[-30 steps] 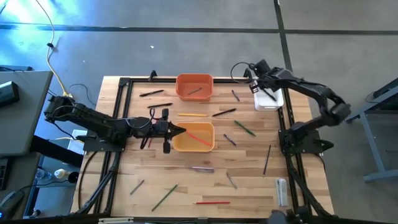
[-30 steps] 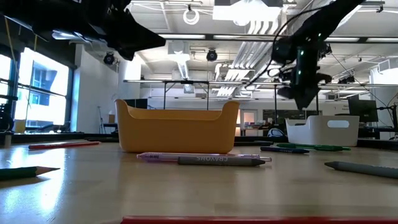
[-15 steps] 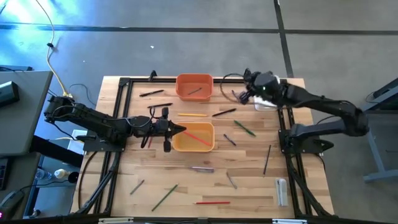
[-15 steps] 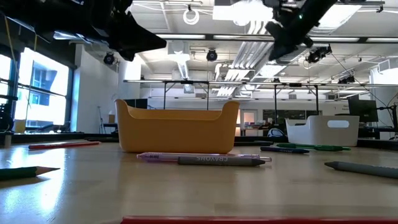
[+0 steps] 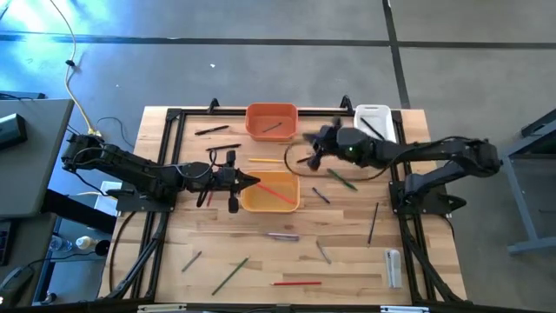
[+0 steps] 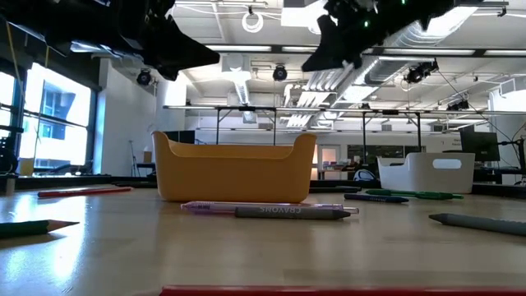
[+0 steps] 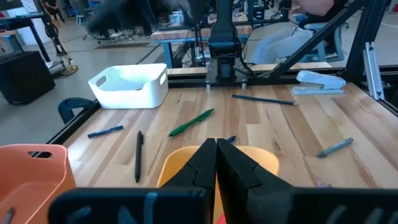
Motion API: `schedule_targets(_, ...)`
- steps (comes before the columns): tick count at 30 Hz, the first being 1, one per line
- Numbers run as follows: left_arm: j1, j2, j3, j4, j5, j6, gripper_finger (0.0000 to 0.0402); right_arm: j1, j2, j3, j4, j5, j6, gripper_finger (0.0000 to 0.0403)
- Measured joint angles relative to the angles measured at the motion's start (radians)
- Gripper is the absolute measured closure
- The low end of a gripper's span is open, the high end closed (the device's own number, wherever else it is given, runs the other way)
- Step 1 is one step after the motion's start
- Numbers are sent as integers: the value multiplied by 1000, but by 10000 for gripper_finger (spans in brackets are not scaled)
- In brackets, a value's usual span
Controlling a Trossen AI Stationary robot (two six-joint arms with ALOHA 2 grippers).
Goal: Sort crayons/erasers/pens/pencils in bins
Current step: Put the bottom blue crayon into the orange bin
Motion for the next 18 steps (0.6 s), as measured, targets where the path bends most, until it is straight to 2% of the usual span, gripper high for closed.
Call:
schedule_targets(3,0,0,0,-1,0,0,399,-18,32,-157,321,-150,-16,403)
schedule_targets(6,0,0,0,-1,0,0,399,-28,26,-276,484,-208,9,403)
schedule_targets(11,0,0,0,5,-2,0,399,-26,-57,-369,447,-209,83,403)
schedule_targets(15,0,0,0,6,-3,0,399,15,-123,-377,311,-208,109,403)
schedule_targets(18,0,0,0,6,-4,0,399,53,-147,-377,282,-177,116,403)
